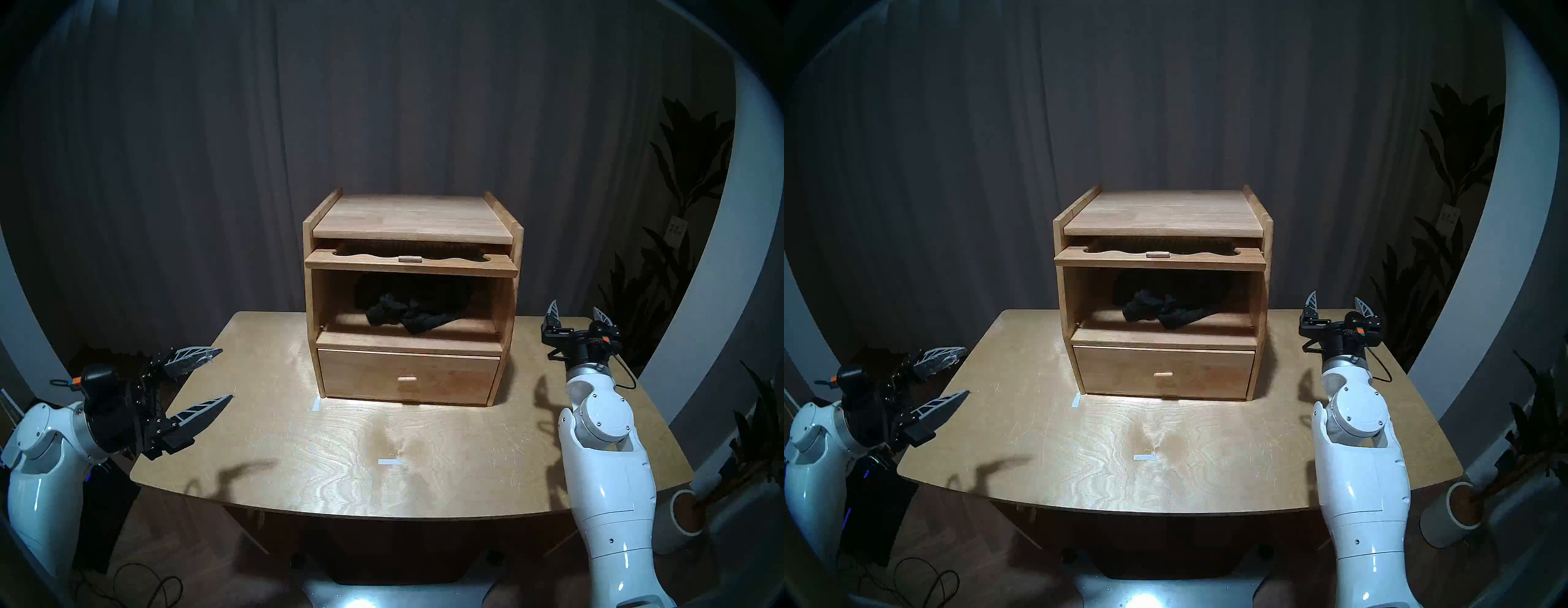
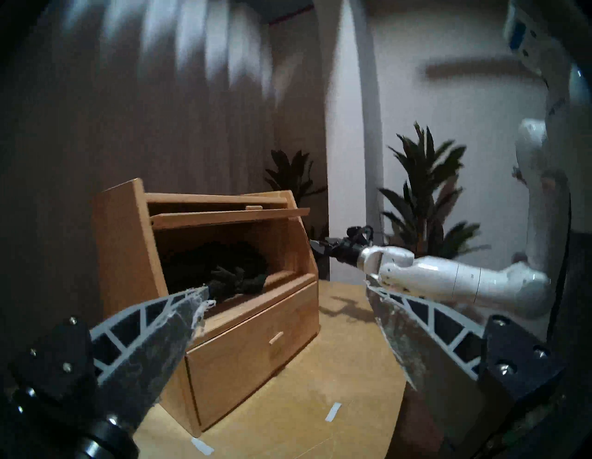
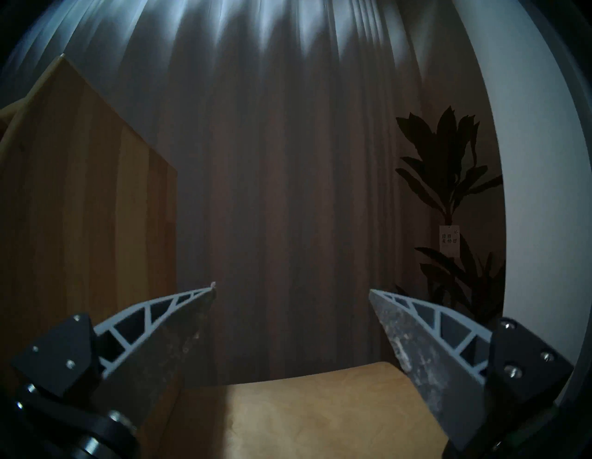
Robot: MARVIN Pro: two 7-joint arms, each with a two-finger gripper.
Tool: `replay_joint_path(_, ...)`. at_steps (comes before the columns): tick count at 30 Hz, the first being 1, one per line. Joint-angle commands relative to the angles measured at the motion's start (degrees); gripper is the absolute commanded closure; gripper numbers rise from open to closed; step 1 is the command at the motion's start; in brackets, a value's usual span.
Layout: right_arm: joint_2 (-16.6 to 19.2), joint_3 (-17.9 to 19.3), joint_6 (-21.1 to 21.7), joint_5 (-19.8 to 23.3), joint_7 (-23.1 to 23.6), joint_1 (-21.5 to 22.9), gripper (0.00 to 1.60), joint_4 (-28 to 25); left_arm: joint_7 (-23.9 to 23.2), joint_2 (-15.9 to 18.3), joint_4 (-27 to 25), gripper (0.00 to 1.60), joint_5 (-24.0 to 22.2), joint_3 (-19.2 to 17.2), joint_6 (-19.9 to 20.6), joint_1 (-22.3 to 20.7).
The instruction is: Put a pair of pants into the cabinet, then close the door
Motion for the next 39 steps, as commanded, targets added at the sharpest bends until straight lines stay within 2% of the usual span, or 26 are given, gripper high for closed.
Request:
replay_joint_path(1, -1.95, -3.33, 0.18, 0.21, 1.06, -0.29, 0.0, 1.42, 2.05, 5.3, -6.42, 0.0, 9.02, -1.51, -5.59, -4.49)
replay_joint_path(3, -2.14, -3.9, 0.2, 0.3, 1.24, -0.36, 0.0, 2.06, 4.44, 5.1, -8.37, 0.0, 12.07, -2.08, -7.06, -5.65)
replay_joint_path(8, -1.95, -3.69, 0.13, 0.58, 1.09, -0.79, 0.0, 3.28, 10.36, 5.35, -12.71, 0.0, 19.3, -2.35, -7.81, -7.98)
replay_joint_path(13, -1.1, -2.2, -0.05, 0.88, 0.74, -1.56, 0.0, 3.87, 15.6, 5.77, -16.51, 0.0, 25.37, -0.6, -6.89, -10.23)
replay_joint_path(17, -0.71, -0.97, -0.23, 1.08, 0.66, -2.03, 0.0, 3.77, 19.04, 5.9, -17.99, 0.0, 27.99, 0.74, -5.41, -12.79)
replay_joint_path(19, -0.48, -0.28, -0.35, 1.18, 0.56, -2.33, 0.0, 3.59, 21.67, 6.08, -18.8, 0.0, 29.61, 2.4, -4.53, -13.43)
replay_joint_path(29, 1.19, 3.36, -0.69, 1.59, -0.65, -2.96, 0.0, 2.81, 28.3, 7.51, -21.51, 0.0, 34.81, 9.43, 0.02, -18.12)
replay_joint_path(37, 1.83, 5.06, -0.81, 1.95, -1.29, -3.15, 0.0, 2.33, 32.55, 8.04, -21.35, 0.0, 37.93, 14.52, 3.3, -21.47)
replay_joint_path(39, 1.95, 5.47, -0.85, 2.12, -1.47, -3.17, 0.0, 2.22, 33.88, 8.1, -21.37, 0.0, 39.05, 16.85, 4.46, -22.52)
